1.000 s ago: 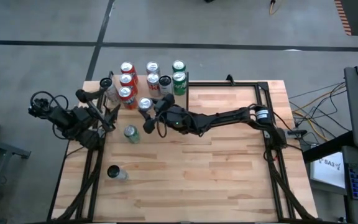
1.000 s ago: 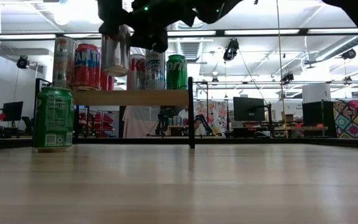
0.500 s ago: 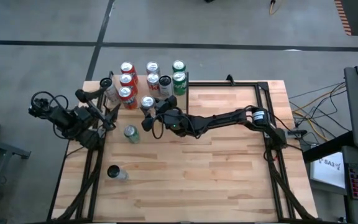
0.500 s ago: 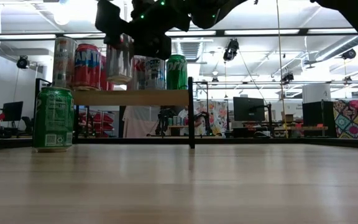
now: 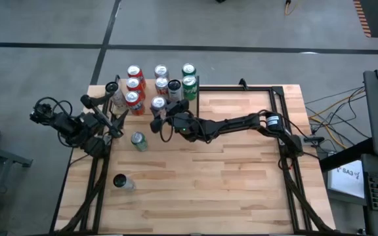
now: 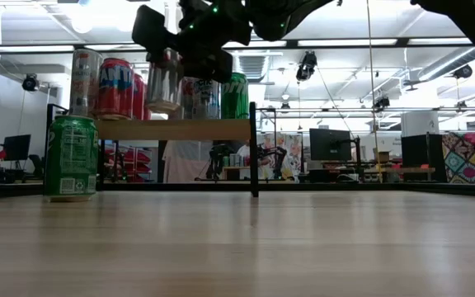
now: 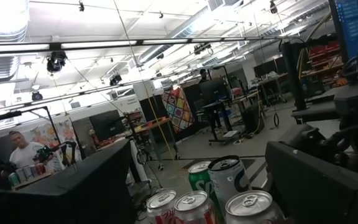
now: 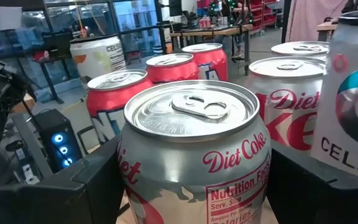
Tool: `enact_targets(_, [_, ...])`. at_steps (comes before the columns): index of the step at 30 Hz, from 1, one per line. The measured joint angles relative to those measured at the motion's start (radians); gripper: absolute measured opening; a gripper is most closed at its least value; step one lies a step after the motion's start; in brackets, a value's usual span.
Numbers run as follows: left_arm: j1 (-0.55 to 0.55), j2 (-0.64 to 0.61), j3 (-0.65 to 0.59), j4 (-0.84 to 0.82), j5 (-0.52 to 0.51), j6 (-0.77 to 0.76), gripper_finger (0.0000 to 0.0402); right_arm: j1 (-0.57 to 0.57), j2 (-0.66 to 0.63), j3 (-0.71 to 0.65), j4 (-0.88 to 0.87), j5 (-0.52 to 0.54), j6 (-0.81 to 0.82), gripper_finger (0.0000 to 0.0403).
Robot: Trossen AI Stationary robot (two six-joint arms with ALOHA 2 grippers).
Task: Place canned beverage on shelf
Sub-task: Put the silver soda can aligned with the other silver soda cans on the shelf
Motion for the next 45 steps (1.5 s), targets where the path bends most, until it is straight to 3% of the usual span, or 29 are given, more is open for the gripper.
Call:
enact_targets(19, [0.000, 0.000, 0.000, 0.000, -0.001, -0.001, 0.0357, -0.004, 0.003, -0.001, -0.015, 0.062, -0.015, 0.0293])
enact_targets(45, [0.000, 0.002, 0.000, -0.003, -0.001, -0.001, 0.0357, -0.020, 0.029, -0.006, 0.008, 0.071, -0.006, 0.0293])
